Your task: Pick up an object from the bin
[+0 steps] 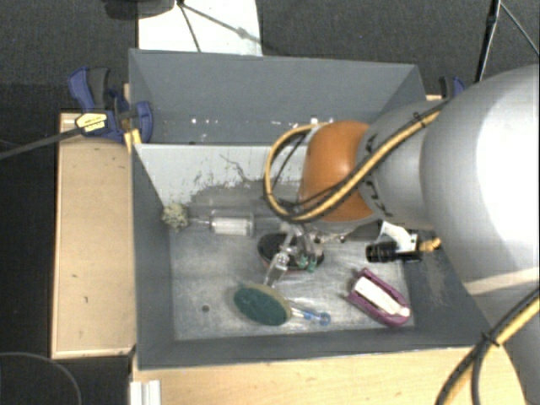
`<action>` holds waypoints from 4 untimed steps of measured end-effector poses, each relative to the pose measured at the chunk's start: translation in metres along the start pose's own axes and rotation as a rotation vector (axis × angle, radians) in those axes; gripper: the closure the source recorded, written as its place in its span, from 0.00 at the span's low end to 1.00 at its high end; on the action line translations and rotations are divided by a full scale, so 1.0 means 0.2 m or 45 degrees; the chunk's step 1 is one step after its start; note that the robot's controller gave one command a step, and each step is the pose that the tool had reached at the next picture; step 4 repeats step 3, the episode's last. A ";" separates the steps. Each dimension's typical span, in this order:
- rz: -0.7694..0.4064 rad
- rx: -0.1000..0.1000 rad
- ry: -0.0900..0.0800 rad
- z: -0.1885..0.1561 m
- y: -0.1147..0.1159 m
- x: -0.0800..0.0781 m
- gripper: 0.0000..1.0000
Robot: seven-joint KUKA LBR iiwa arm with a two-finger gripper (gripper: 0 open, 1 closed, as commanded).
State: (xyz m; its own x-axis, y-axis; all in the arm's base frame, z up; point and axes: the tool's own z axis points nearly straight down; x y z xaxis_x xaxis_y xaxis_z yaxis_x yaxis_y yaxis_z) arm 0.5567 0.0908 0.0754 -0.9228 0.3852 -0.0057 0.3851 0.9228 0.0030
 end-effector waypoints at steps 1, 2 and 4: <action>-0.003 -0.004 -0.003 -0.01 0.01 0.00 1.00; -0.009 -0.002 -0.001 -0.36 0.01 -0.01 1.00; -0.018 0.000 0.003 -0.48 0.02 -0.02 1.00</action>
Offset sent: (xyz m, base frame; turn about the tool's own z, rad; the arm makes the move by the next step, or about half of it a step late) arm 0.0000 0.0000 0.0000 0.0000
